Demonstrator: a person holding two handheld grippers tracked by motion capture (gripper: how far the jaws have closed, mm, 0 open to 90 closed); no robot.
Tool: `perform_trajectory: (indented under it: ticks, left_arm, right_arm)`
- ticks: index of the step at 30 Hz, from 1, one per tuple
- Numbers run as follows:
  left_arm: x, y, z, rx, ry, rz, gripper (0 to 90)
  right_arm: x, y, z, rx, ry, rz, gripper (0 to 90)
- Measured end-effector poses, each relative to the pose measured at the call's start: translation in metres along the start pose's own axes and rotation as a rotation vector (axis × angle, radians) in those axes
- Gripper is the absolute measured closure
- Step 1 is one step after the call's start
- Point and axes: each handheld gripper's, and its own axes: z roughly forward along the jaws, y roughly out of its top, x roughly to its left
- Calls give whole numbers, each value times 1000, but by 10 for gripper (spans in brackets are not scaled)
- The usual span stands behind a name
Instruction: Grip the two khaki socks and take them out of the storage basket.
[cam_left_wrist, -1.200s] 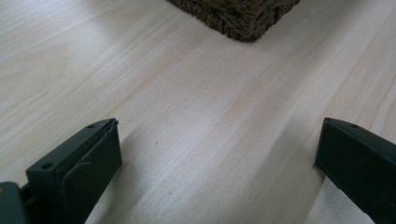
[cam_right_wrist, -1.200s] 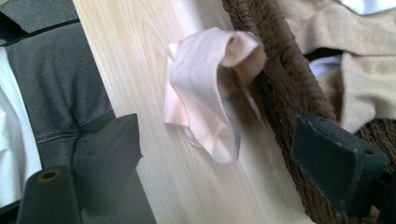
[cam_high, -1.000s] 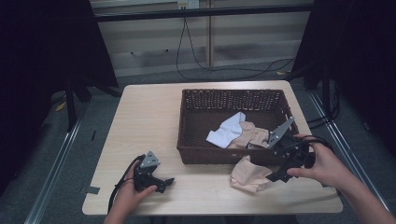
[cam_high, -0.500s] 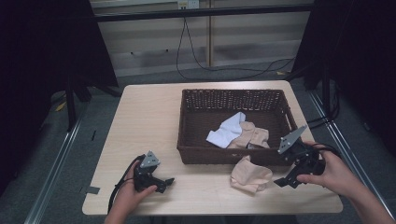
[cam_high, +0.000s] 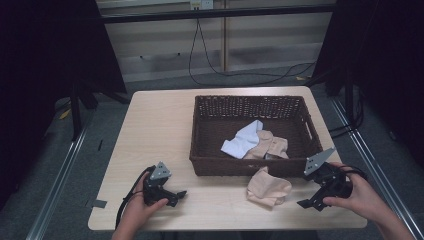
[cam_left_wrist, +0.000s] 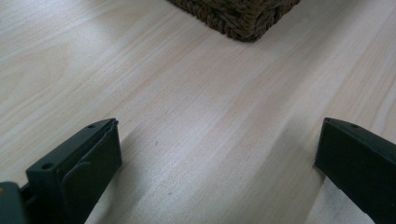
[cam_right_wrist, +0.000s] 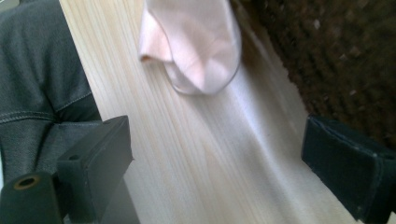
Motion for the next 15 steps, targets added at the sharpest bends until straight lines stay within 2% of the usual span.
perform_trajectory:
  ticks: [2,3,4,5,7,11,12,15]
  left_arm:
    - [1,0,0,8,0,10,0]
    - [0,0,0,0,1,-1,0]
    - [1,0,-1,8,0,11,0]
    - [0,0,0,0,0,-1,0]
    - [0,0,0,6,0,8,0]
    - [0,0,0,0,1,-1,0]
    - [1,0,0,7,0,9,0]
    - [0,0,0,0,1,-2,0]
  right_arm:
    - [0,-6,5,-7,-2,-1,80]
    - [1,-8,7,-12,-2,0,79]
    - [1,-11,10,-17,-2,1,80]
    - [1,-13,12,-20,-4,1,79]
    - [0,-17,16,-23,-20,-4,80]
    - [1,-22,23,-57,-41,19,89]
    - [1,-23,24,-68,-43,16,96]
    - [5,-19,25,-97,-72,-13,102]
